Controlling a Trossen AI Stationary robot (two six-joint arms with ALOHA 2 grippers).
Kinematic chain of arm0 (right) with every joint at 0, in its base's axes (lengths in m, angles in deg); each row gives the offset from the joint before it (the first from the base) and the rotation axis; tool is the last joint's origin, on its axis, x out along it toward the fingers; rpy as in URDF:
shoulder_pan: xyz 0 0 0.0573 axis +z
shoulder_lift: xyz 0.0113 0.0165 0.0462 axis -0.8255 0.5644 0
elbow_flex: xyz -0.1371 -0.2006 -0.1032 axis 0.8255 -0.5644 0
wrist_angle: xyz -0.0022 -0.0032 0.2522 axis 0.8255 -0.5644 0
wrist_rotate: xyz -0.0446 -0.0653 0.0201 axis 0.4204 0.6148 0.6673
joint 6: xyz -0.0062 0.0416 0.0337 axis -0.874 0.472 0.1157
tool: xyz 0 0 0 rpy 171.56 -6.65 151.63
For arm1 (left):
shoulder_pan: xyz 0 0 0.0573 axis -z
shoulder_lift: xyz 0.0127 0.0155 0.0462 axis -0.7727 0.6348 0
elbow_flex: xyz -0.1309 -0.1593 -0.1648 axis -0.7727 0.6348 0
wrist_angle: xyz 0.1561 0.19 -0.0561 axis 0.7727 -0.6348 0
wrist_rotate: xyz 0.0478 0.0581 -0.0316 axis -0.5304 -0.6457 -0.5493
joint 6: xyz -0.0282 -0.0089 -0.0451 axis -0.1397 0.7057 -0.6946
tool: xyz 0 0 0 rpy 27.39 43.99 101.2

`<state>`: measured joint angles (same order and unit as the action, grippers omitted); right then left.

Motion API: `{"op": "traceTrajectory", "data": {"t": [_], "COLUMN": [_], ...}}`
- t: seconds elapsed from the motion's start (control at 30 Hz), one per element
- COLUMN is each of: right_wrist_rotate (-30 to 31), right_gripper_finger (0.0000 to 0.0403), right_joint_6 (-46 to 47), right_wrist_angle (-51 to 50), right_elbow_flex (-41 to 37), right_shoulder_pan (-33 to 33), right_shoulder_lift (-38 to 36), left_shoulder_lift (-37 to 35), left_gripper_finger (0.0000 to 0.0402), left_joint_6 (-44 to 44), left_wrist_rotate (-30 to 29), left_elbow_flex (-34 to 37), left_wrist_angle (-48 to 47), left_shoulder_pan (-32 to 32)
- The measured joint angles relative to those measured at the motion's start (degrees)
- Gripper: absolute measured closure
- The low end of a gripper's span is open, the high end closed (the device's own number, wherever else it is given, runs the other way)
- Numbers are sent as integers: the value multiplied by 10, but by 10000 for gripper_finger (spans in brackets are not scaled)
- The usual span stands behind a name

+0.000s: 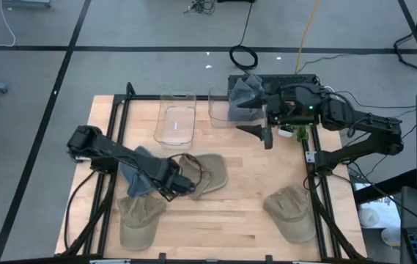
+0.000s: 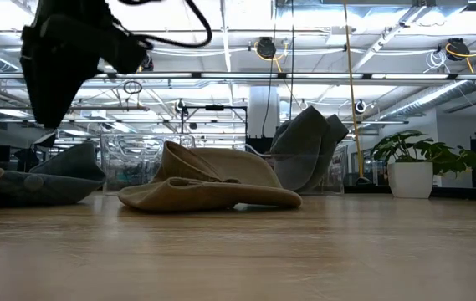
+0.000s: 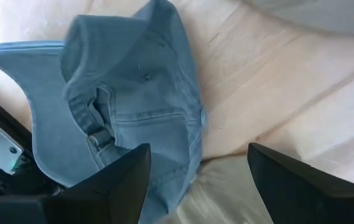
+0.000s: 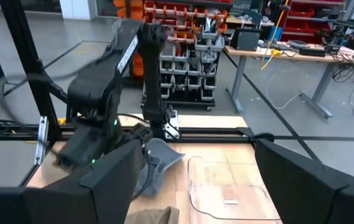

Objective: Pick & Place hat
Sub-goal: Put the blue cap into the right transparent bin

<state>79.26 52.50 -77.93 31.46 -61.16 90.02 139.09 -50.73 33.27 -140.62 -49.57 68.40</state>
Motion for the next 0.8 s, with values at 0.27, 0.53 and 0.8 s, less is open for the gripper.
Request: {"op": "traceTrajectory", "data": {"t": [0.27, 0.53, 0.8], "right_wrist_rotate": [-2, -15, -15], "right_gripper_finger": [99, 99, 99], "right_joint_6": [0, 0, -4], "right_wrist_angle": [-10, -27, -14], "right_elbow_flex": [0, 0, 0], "right_shoulder_pan": [0, 0, 0], "right_shoulder_lift": [-20, -22, -22], "left_shoulder_lift": [49, 49, 49], "left_gripper_finger": [128, 117, 154], "left_joint_6": [11, -12, 1], "left_wrist_rotate": [4, 4, 30], "left_elbow_flex": [21, 95, 132], "left_wrist_angle": [46, 97, 141], "left_shoulder_pan": [7, 10, 1]}}
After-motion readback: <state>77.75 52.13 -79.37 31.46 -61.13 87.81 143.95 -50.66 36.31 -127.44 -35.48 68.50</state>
